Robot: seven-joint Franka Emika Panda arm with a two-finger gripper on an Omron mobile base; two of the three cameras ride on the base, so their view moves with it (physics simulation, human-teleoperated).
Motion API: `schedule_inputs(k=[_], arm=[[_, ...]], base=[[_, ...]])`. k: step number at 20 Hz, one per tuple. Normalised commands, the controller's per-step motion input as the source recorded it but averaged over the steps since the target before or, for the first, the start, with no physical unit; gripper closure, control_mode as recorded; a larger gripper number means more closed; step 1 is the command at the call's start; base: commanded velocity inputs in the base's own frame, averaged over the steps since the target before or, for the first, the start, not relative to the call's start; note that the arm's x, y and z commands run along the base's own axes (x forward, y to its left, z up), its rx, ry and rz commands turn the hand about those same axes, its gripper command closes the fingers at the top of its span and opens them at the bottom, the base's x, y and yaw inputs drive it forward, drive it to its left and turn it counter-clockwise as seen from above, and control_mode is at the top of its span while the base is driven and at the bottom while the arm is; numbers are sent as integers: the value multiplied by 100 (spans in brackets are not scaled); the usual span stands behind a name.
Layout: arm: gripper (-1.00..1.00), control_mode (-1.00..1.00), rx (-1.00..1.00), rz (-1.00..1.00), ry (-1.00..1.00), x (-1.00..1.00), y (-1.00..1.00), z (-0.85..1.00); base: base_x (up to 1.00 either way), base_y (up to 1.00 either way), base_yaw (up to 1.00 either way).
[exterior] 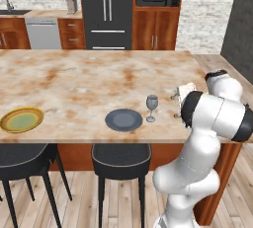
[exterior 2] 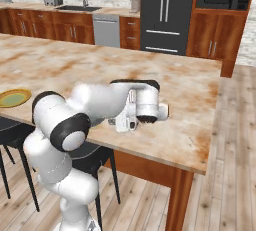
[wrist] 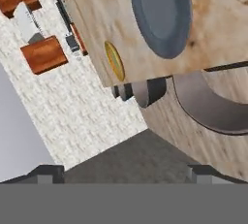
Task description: Retrieve the wine glasses from the counter and place one next to each plate.
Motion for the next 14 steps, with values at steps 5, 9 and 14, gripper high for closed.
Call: schedule_inputs(k=[5, 9, 14], arm=[[-100, -100, -69, 17, -59, -83, 53, 53], [-100, -100, -69, 16, -38, -69, 67, 50], [-100, -100, -51, 1, -39, -62, 50, 43]], base=[[0, 0, 0], [0, 0, 0], [0, 0, 0]])
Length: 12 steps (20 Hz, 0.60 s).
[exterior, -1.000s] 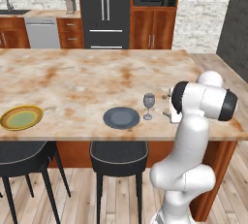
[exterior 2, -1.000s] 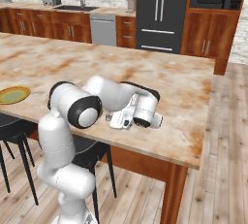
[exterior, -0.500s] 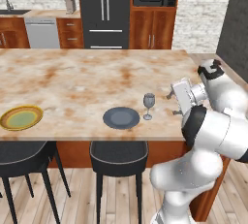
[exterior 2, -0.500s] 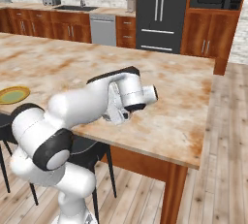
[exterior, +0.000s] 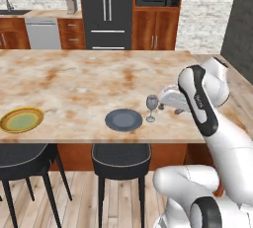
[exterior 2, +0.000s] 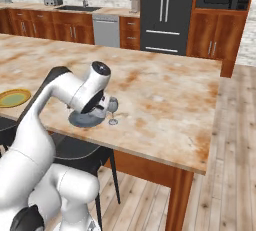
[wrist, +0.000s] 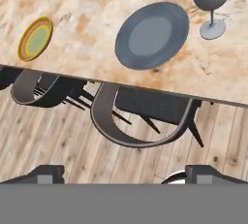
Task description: Retrieve the wine glasses from the counter and place one next to each plate.
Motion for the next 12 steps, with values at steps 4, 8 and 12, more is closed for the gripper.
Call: schedule_inputs(k=[4, 8, 12], arm=[[-100, -100, 0, 0, 0, 0, 0, 0], [-100, -100, 0, -1, 0, -22, -1, 0], [-100, 100, 0, -2, -1, -47, -23, 0]], base=[[0, 0, 0], [0, 0, 0], [-50, -46, -3]])
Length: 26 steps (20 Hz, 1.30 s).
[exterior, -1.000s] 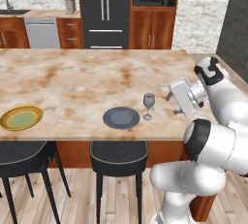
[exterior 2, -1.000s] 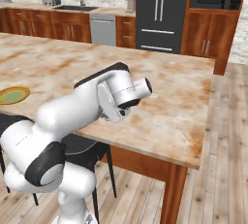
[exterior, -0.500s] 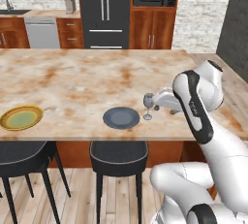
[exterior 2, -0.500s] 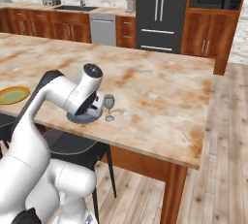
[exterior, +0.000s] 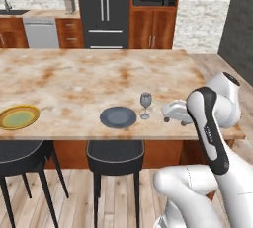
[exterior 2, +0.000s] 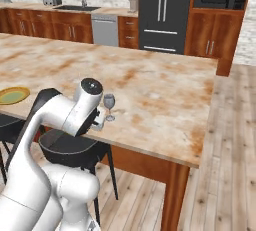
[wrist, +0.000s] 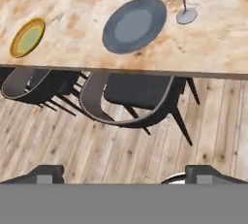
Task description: Retrieve the wine glasses from the counter and place one next to each plate.
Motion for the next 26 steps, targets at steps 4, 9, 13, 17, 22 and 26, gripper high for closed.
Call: schedule_inputs(k=[4, 9, 13, 17, 22, 26], arm=[[-100, 100, 0, 0, 0, 0, 0, 0], [-100, 100, 0, 0, 0, 0, 0, 0], [-100, 100, 0, 0, 0, 0, 0, 0], [-100, 100, 0, 0, 0, 0, 0, 0], [-100, 100, 0, 0, 0, 0, 0, 0], [-100, 100, 0, 0, 0, 0, 0, 0]], base=[[-78, -100, -13], [-91, -36, 12], [-56, 12, 32], [-48, 38, 62], [-19, 42, 85], [0, 31, 81]])
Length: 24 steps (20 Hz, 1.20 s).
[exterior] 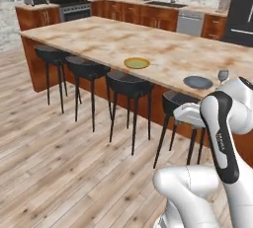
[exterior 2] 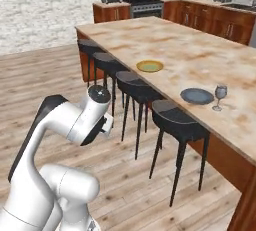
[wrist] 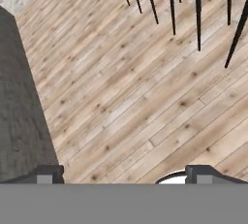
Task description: Retrieve the wine glasses from the counter and place one next to each plate.
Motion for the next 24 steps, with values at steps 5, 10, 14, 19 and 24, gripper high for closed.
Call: schedule_inputs(k=[5, 10, 14, 19, 24], arm=[[-100, 100, 0, 0, 0, 0, 0, 0], [-100, 100, 0, 0, 0, 0, 0, 0], [-100, 100, 0, 0, 0, 0, 0, 0], [-100, 100, 0, 0, 0, 0, 0, 0], [-100, 100, 0, 0, 0, 0, 0, 0]], base=[[42, 10, 71], [98, 25, 41], [100, 52, 3], [100, 50, 0], [100, 49, -2]])
